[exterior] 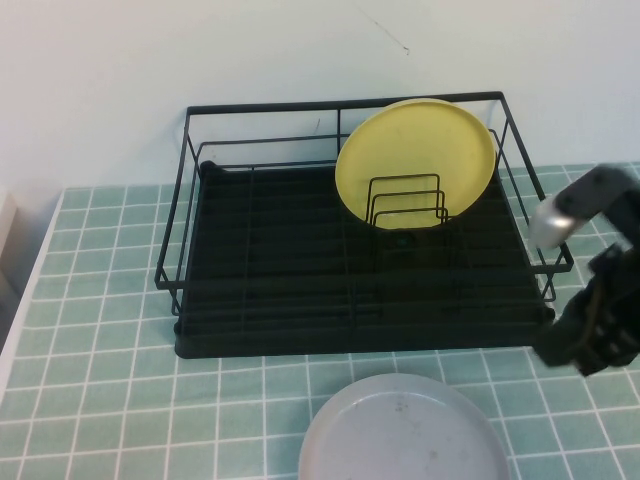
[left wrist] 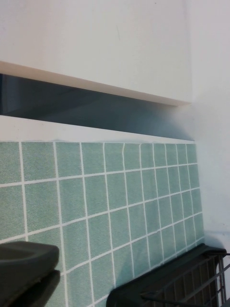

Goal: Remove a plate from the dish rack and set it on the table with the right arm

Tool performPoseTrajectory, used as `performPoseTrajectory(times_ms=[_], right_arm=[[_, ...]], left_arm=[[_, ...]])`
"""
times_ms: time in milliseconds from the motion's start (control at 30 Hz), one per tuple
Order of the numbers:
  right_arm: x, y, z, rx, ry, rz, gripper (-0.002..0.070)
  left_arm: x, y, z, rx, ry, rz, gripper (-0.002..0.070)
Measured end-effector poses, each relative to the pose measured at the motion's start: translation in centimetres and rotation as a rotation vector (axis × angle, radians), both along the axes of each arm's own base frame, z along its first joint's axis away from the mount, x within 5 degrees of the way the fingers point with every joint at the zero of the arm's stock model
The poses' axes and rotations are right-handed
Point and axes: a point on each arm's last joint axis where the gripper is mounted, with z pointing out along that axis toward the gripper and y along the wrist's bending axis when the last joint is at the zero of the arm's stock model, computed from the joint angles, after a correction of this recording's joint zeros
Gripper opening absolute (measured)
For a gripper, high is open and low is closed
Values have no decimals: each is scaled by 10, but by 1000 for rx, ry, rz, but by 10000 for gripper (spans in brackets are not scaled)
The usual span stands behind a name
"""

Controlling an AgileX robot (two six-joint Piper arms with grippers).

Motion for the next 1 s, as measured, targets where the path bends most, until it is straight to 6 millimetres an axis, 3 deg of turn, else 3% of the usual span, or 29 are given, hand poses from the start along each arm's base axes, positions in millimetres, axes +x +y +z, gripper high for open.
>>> performPoseTrajectory(times_ms=[67, 133, 300, 367, 533, 667, 867, 1000], right_arm=[[-11, -4, 22, 45, -105, -50, 62], [-27, -9, 42, 110, -223, -87, 27], [-83, -26, 79, 272, -511, -137, 3], [-107, -34, 84, 302, -594, -136, 0], [-150, -48, 84, 331, -724, -109, -1], [-173, -54, 80, 351, -770, -94, -1], [-186, -55, 69, 338, -716, -42, -1], [-185, -59, 58, 237, -711, -22, -1]], left_arm=[[0, 0, 0, 0, 0, 0, -3], [0, 0, 0, 0, 0, 0, -3], [0, 0, 0, 0, 0, 0, -3], [0, 0, 0, 0, 0, 0, -3], [0, 0, 0, 0, 0, 0, -3], [0, 0, 0, 0, 0, 0, -3], [0, 0, 0, 0, 0, 0, -3], [0, 0, 0, 0, 0, 0, -3]])
